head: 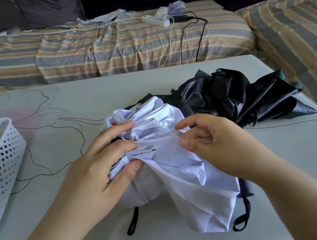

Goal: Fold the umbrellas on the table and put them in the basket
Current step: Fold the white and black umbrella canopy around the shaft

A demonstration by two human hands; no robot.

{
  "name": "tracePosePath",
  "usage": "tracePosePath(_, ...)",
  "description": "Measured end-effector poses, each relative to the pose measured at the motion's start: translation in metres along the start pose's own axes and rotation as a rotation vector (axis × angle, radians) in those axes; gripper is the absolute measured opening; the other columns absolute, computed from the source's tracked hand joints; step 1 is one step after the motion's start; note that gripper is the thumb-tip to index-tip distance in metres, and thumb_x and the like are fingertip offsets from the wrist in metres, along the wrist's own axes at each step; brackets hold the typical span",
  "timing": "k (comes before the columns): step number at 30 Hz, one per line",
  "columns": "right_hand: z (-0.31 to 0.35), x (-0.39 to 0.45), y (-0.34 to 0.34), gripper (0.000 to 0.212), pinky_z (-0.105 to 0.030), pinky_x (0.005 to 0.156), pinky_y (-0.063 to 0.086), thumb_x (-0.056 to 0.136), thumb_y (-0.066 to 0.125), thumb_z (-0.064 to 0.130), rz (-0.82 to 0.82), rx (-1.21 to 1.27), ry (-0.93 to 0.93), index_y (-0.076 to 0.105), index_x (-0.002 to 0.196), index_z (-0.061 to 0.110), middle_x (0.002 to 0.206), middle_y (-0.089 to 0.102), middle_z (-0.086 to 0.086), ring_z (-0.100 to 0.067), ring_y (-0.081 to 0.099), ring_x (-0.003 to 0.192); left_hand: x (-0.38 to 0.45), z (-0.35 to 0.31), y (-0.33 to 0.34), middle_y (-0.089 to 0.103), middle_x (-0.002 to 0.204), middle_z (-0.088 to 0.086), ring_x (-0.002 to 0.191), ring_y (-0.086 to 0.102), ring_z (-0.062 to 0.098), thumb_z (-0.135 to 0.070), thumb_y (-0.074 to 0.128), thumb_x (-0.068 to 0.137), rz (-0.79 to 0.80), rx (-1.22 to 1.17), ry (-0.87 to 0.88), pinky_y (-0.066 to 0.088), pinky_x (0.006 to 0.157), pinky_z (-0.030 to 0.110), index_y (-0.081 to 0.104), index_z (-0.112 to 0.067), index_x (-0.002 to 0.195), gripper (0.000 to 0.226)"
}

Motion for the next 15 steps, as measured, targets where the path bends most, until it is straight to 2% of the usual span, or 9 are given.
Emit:
tracePosePath(3, 0.005, -0.001, -0.014, 0.021, -0.018, 0.072, 0.053, 0.083, 0.068, 0.016, -0.261, 0.026, -0.136, 0.056, 0.087, 0.033, 0.078, 0.070, 0.010, -0.010, 0.068, 0.076, 0.000, -0.001, -0.001, 0.041, 0.137, -0.032, 0.093, 0.057, 0.001, -0.046, 0.045, 0.087, 0.009, 0.002, -0.003, 0.055, 0.060, 0.038, 0.055, -0.038, 0.106, 0.022)
tracePosePath(4, 0.010, -0.004, -0.019, 0.019, -0.020, 0.070, 0.053, 0.083, 0.069, 0.015, -0.301, 0.066, -0.192, 0.056, 0.084, 0.029, 0.075, 0.068, 0.006, -0.015, 0.067, 0.072, 0.001, -0.002, -0.001, 0.041, 0.137, -0.031, 0.090, 0.058, 0.005, -0.046, 0.045, 0.087, 0.009, 0.003, -0.006, 0.055, 0.061, 0.039, 0.055, -0.039, 0.106, 0.022)
tracePosePath(5, 0.017, -0.008, -0.021, 0.016, -0.021, 0.067, 0.053, 0.083, 0.071, 0.017, -0.278, 0.102, -0.244, 0.057, 0.083, 0.025, 0.073, 0.067, 0.003, -0.016, 0.066, 0.069, 0.001, -0.002, -0.001, 0.041, 0.137, -0.031, 0.089, 0.058, 0.007, -0.045, 0.046, 0.087, 0.006, 0.001, -0.010, 0.056, 0.062, 0.040, 0.055, -0.039, 0.106, 0.023)
tracePosePath(7, 0.028, -0.015, -0.009, 0.015, -0.019, 0.069, 0.053, 0.078, 0.073, 0.034, -0.040, 0.064, -0.291, 0.062, 0.086, 0.027, 0.079, 0.069, 0.006, -0.008, 0.067, 0.071, 0.002, -0.002, -0.001, 0.041, 0.136, -0.033, 0.091, 0.057, 0.005, -0.044, 0.046, 0.086, 0.002, -0.001, -0.016, 0.056, 0.063, 0.040, 0.055, -0.039, 0.106, 0.023)
tracePosePath(9, 0.020, -0.021, 0.014, 0.033, -0.018, 0.078, 0.050, 0.070, 0.069, 0.055, 0.269, -0.235, -0.177, 0.060, 0.097, 0.038, 0.096, 0.066, 0.021, 0.006, 0.061, 0.086, 0.001, -0.001, -0.001, 0.040, 0.136, -0.034, 0.096, 0.055, 0.000, -0.045, 0.047, 0.085, 0.002, -0.002, -0.027, 0.056, 0.065, 0.037, 0.055, -0.039, 0.107, 0.025)
tracePosePath(10, 0.010, -0.023, 0.023, 0.033, -0.019, 0.080, 0.047, 0.071, 0.068, 0.055, 0.375, -0.408, -0.129, 0.056, 0.099, 0.042, 0.101, 0.061, 0.024, 0.009, 0.056, 0.087, 0.001, -0.001, -0.002, 0.040, 0.136, -0.033, 0.098, 0.054, -0.002, -0.045, 0.047, 0.084, 0.001, -0.003, -0.035, 0.055, 0.067, 0.035, 0.055, -0.039, 0.107, 0.025)
tracePosePath(12, -0.004, -0.021, 0.033, 0.012, -0.024, 0.084, 0.043, 0.087, 0.056, 0.039, 0.405, -0.644, -0.236, 0.055, 0.097, 0.031, 0.100, 0.059, 0.016, 0.002, 0.051, 0.089, 0.001, 0.001, -0.002, 0.042, 0.135, -0.031, 0.100, 0.053, -0.004, -0.048, 0.047, 0.083, -0.006, -0.007, -0.054, 0.053, 0.068, 0.032, 0.054, -0.040, 0.109, 0.027)
tracePosePath(13, -0.008, -0.018, 0.033, 0.017, -0.023, 0.091, 0.038, 0.089, 0.044, 0.032, 0.356, -0.685, -0.305, 0.058, 0.096, 0.025, 0.100, 0.059, 0.012, -0.003, 0.051, 0.099, 0.000, 0.002, -0.002, 0.044, 0.135, -0.029, 0.101, 0.053, -0.006, -0.049, 0.048, 0.083, -0.009, -0.008, -0.066, 0.053, 0.069, 0.030, 0.054, -0.040, 0.109, 0.029)
tracePosePath(15, -0.015, -0.011, 0.022, 0.040, -0.014, 0.105, 0.014, 0.077, 0.027, 0.024, 0.249, -0.749, -0.323, 0.061, 0.098, 0.020, 0.102, 0.059, 0.009, 0.000, 0.037, 0.121, 0.000, 0.004, -0.003, 0.045, 0.136, -0.026, 0.106, 0.048, -0.014, -0.051, 0.050, 0.080, -0.016, 0.000, -0.091, 0.050, 0.072, 0.026, 0.053, -0.040, 0.109, 0.032)
Point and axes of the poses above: each hand's wrist, its own x-axis towards the middle knuckle, its own y-axis out of the palm, z = x × y, the point moved 4 cm from there along x, towards the middle knuckle
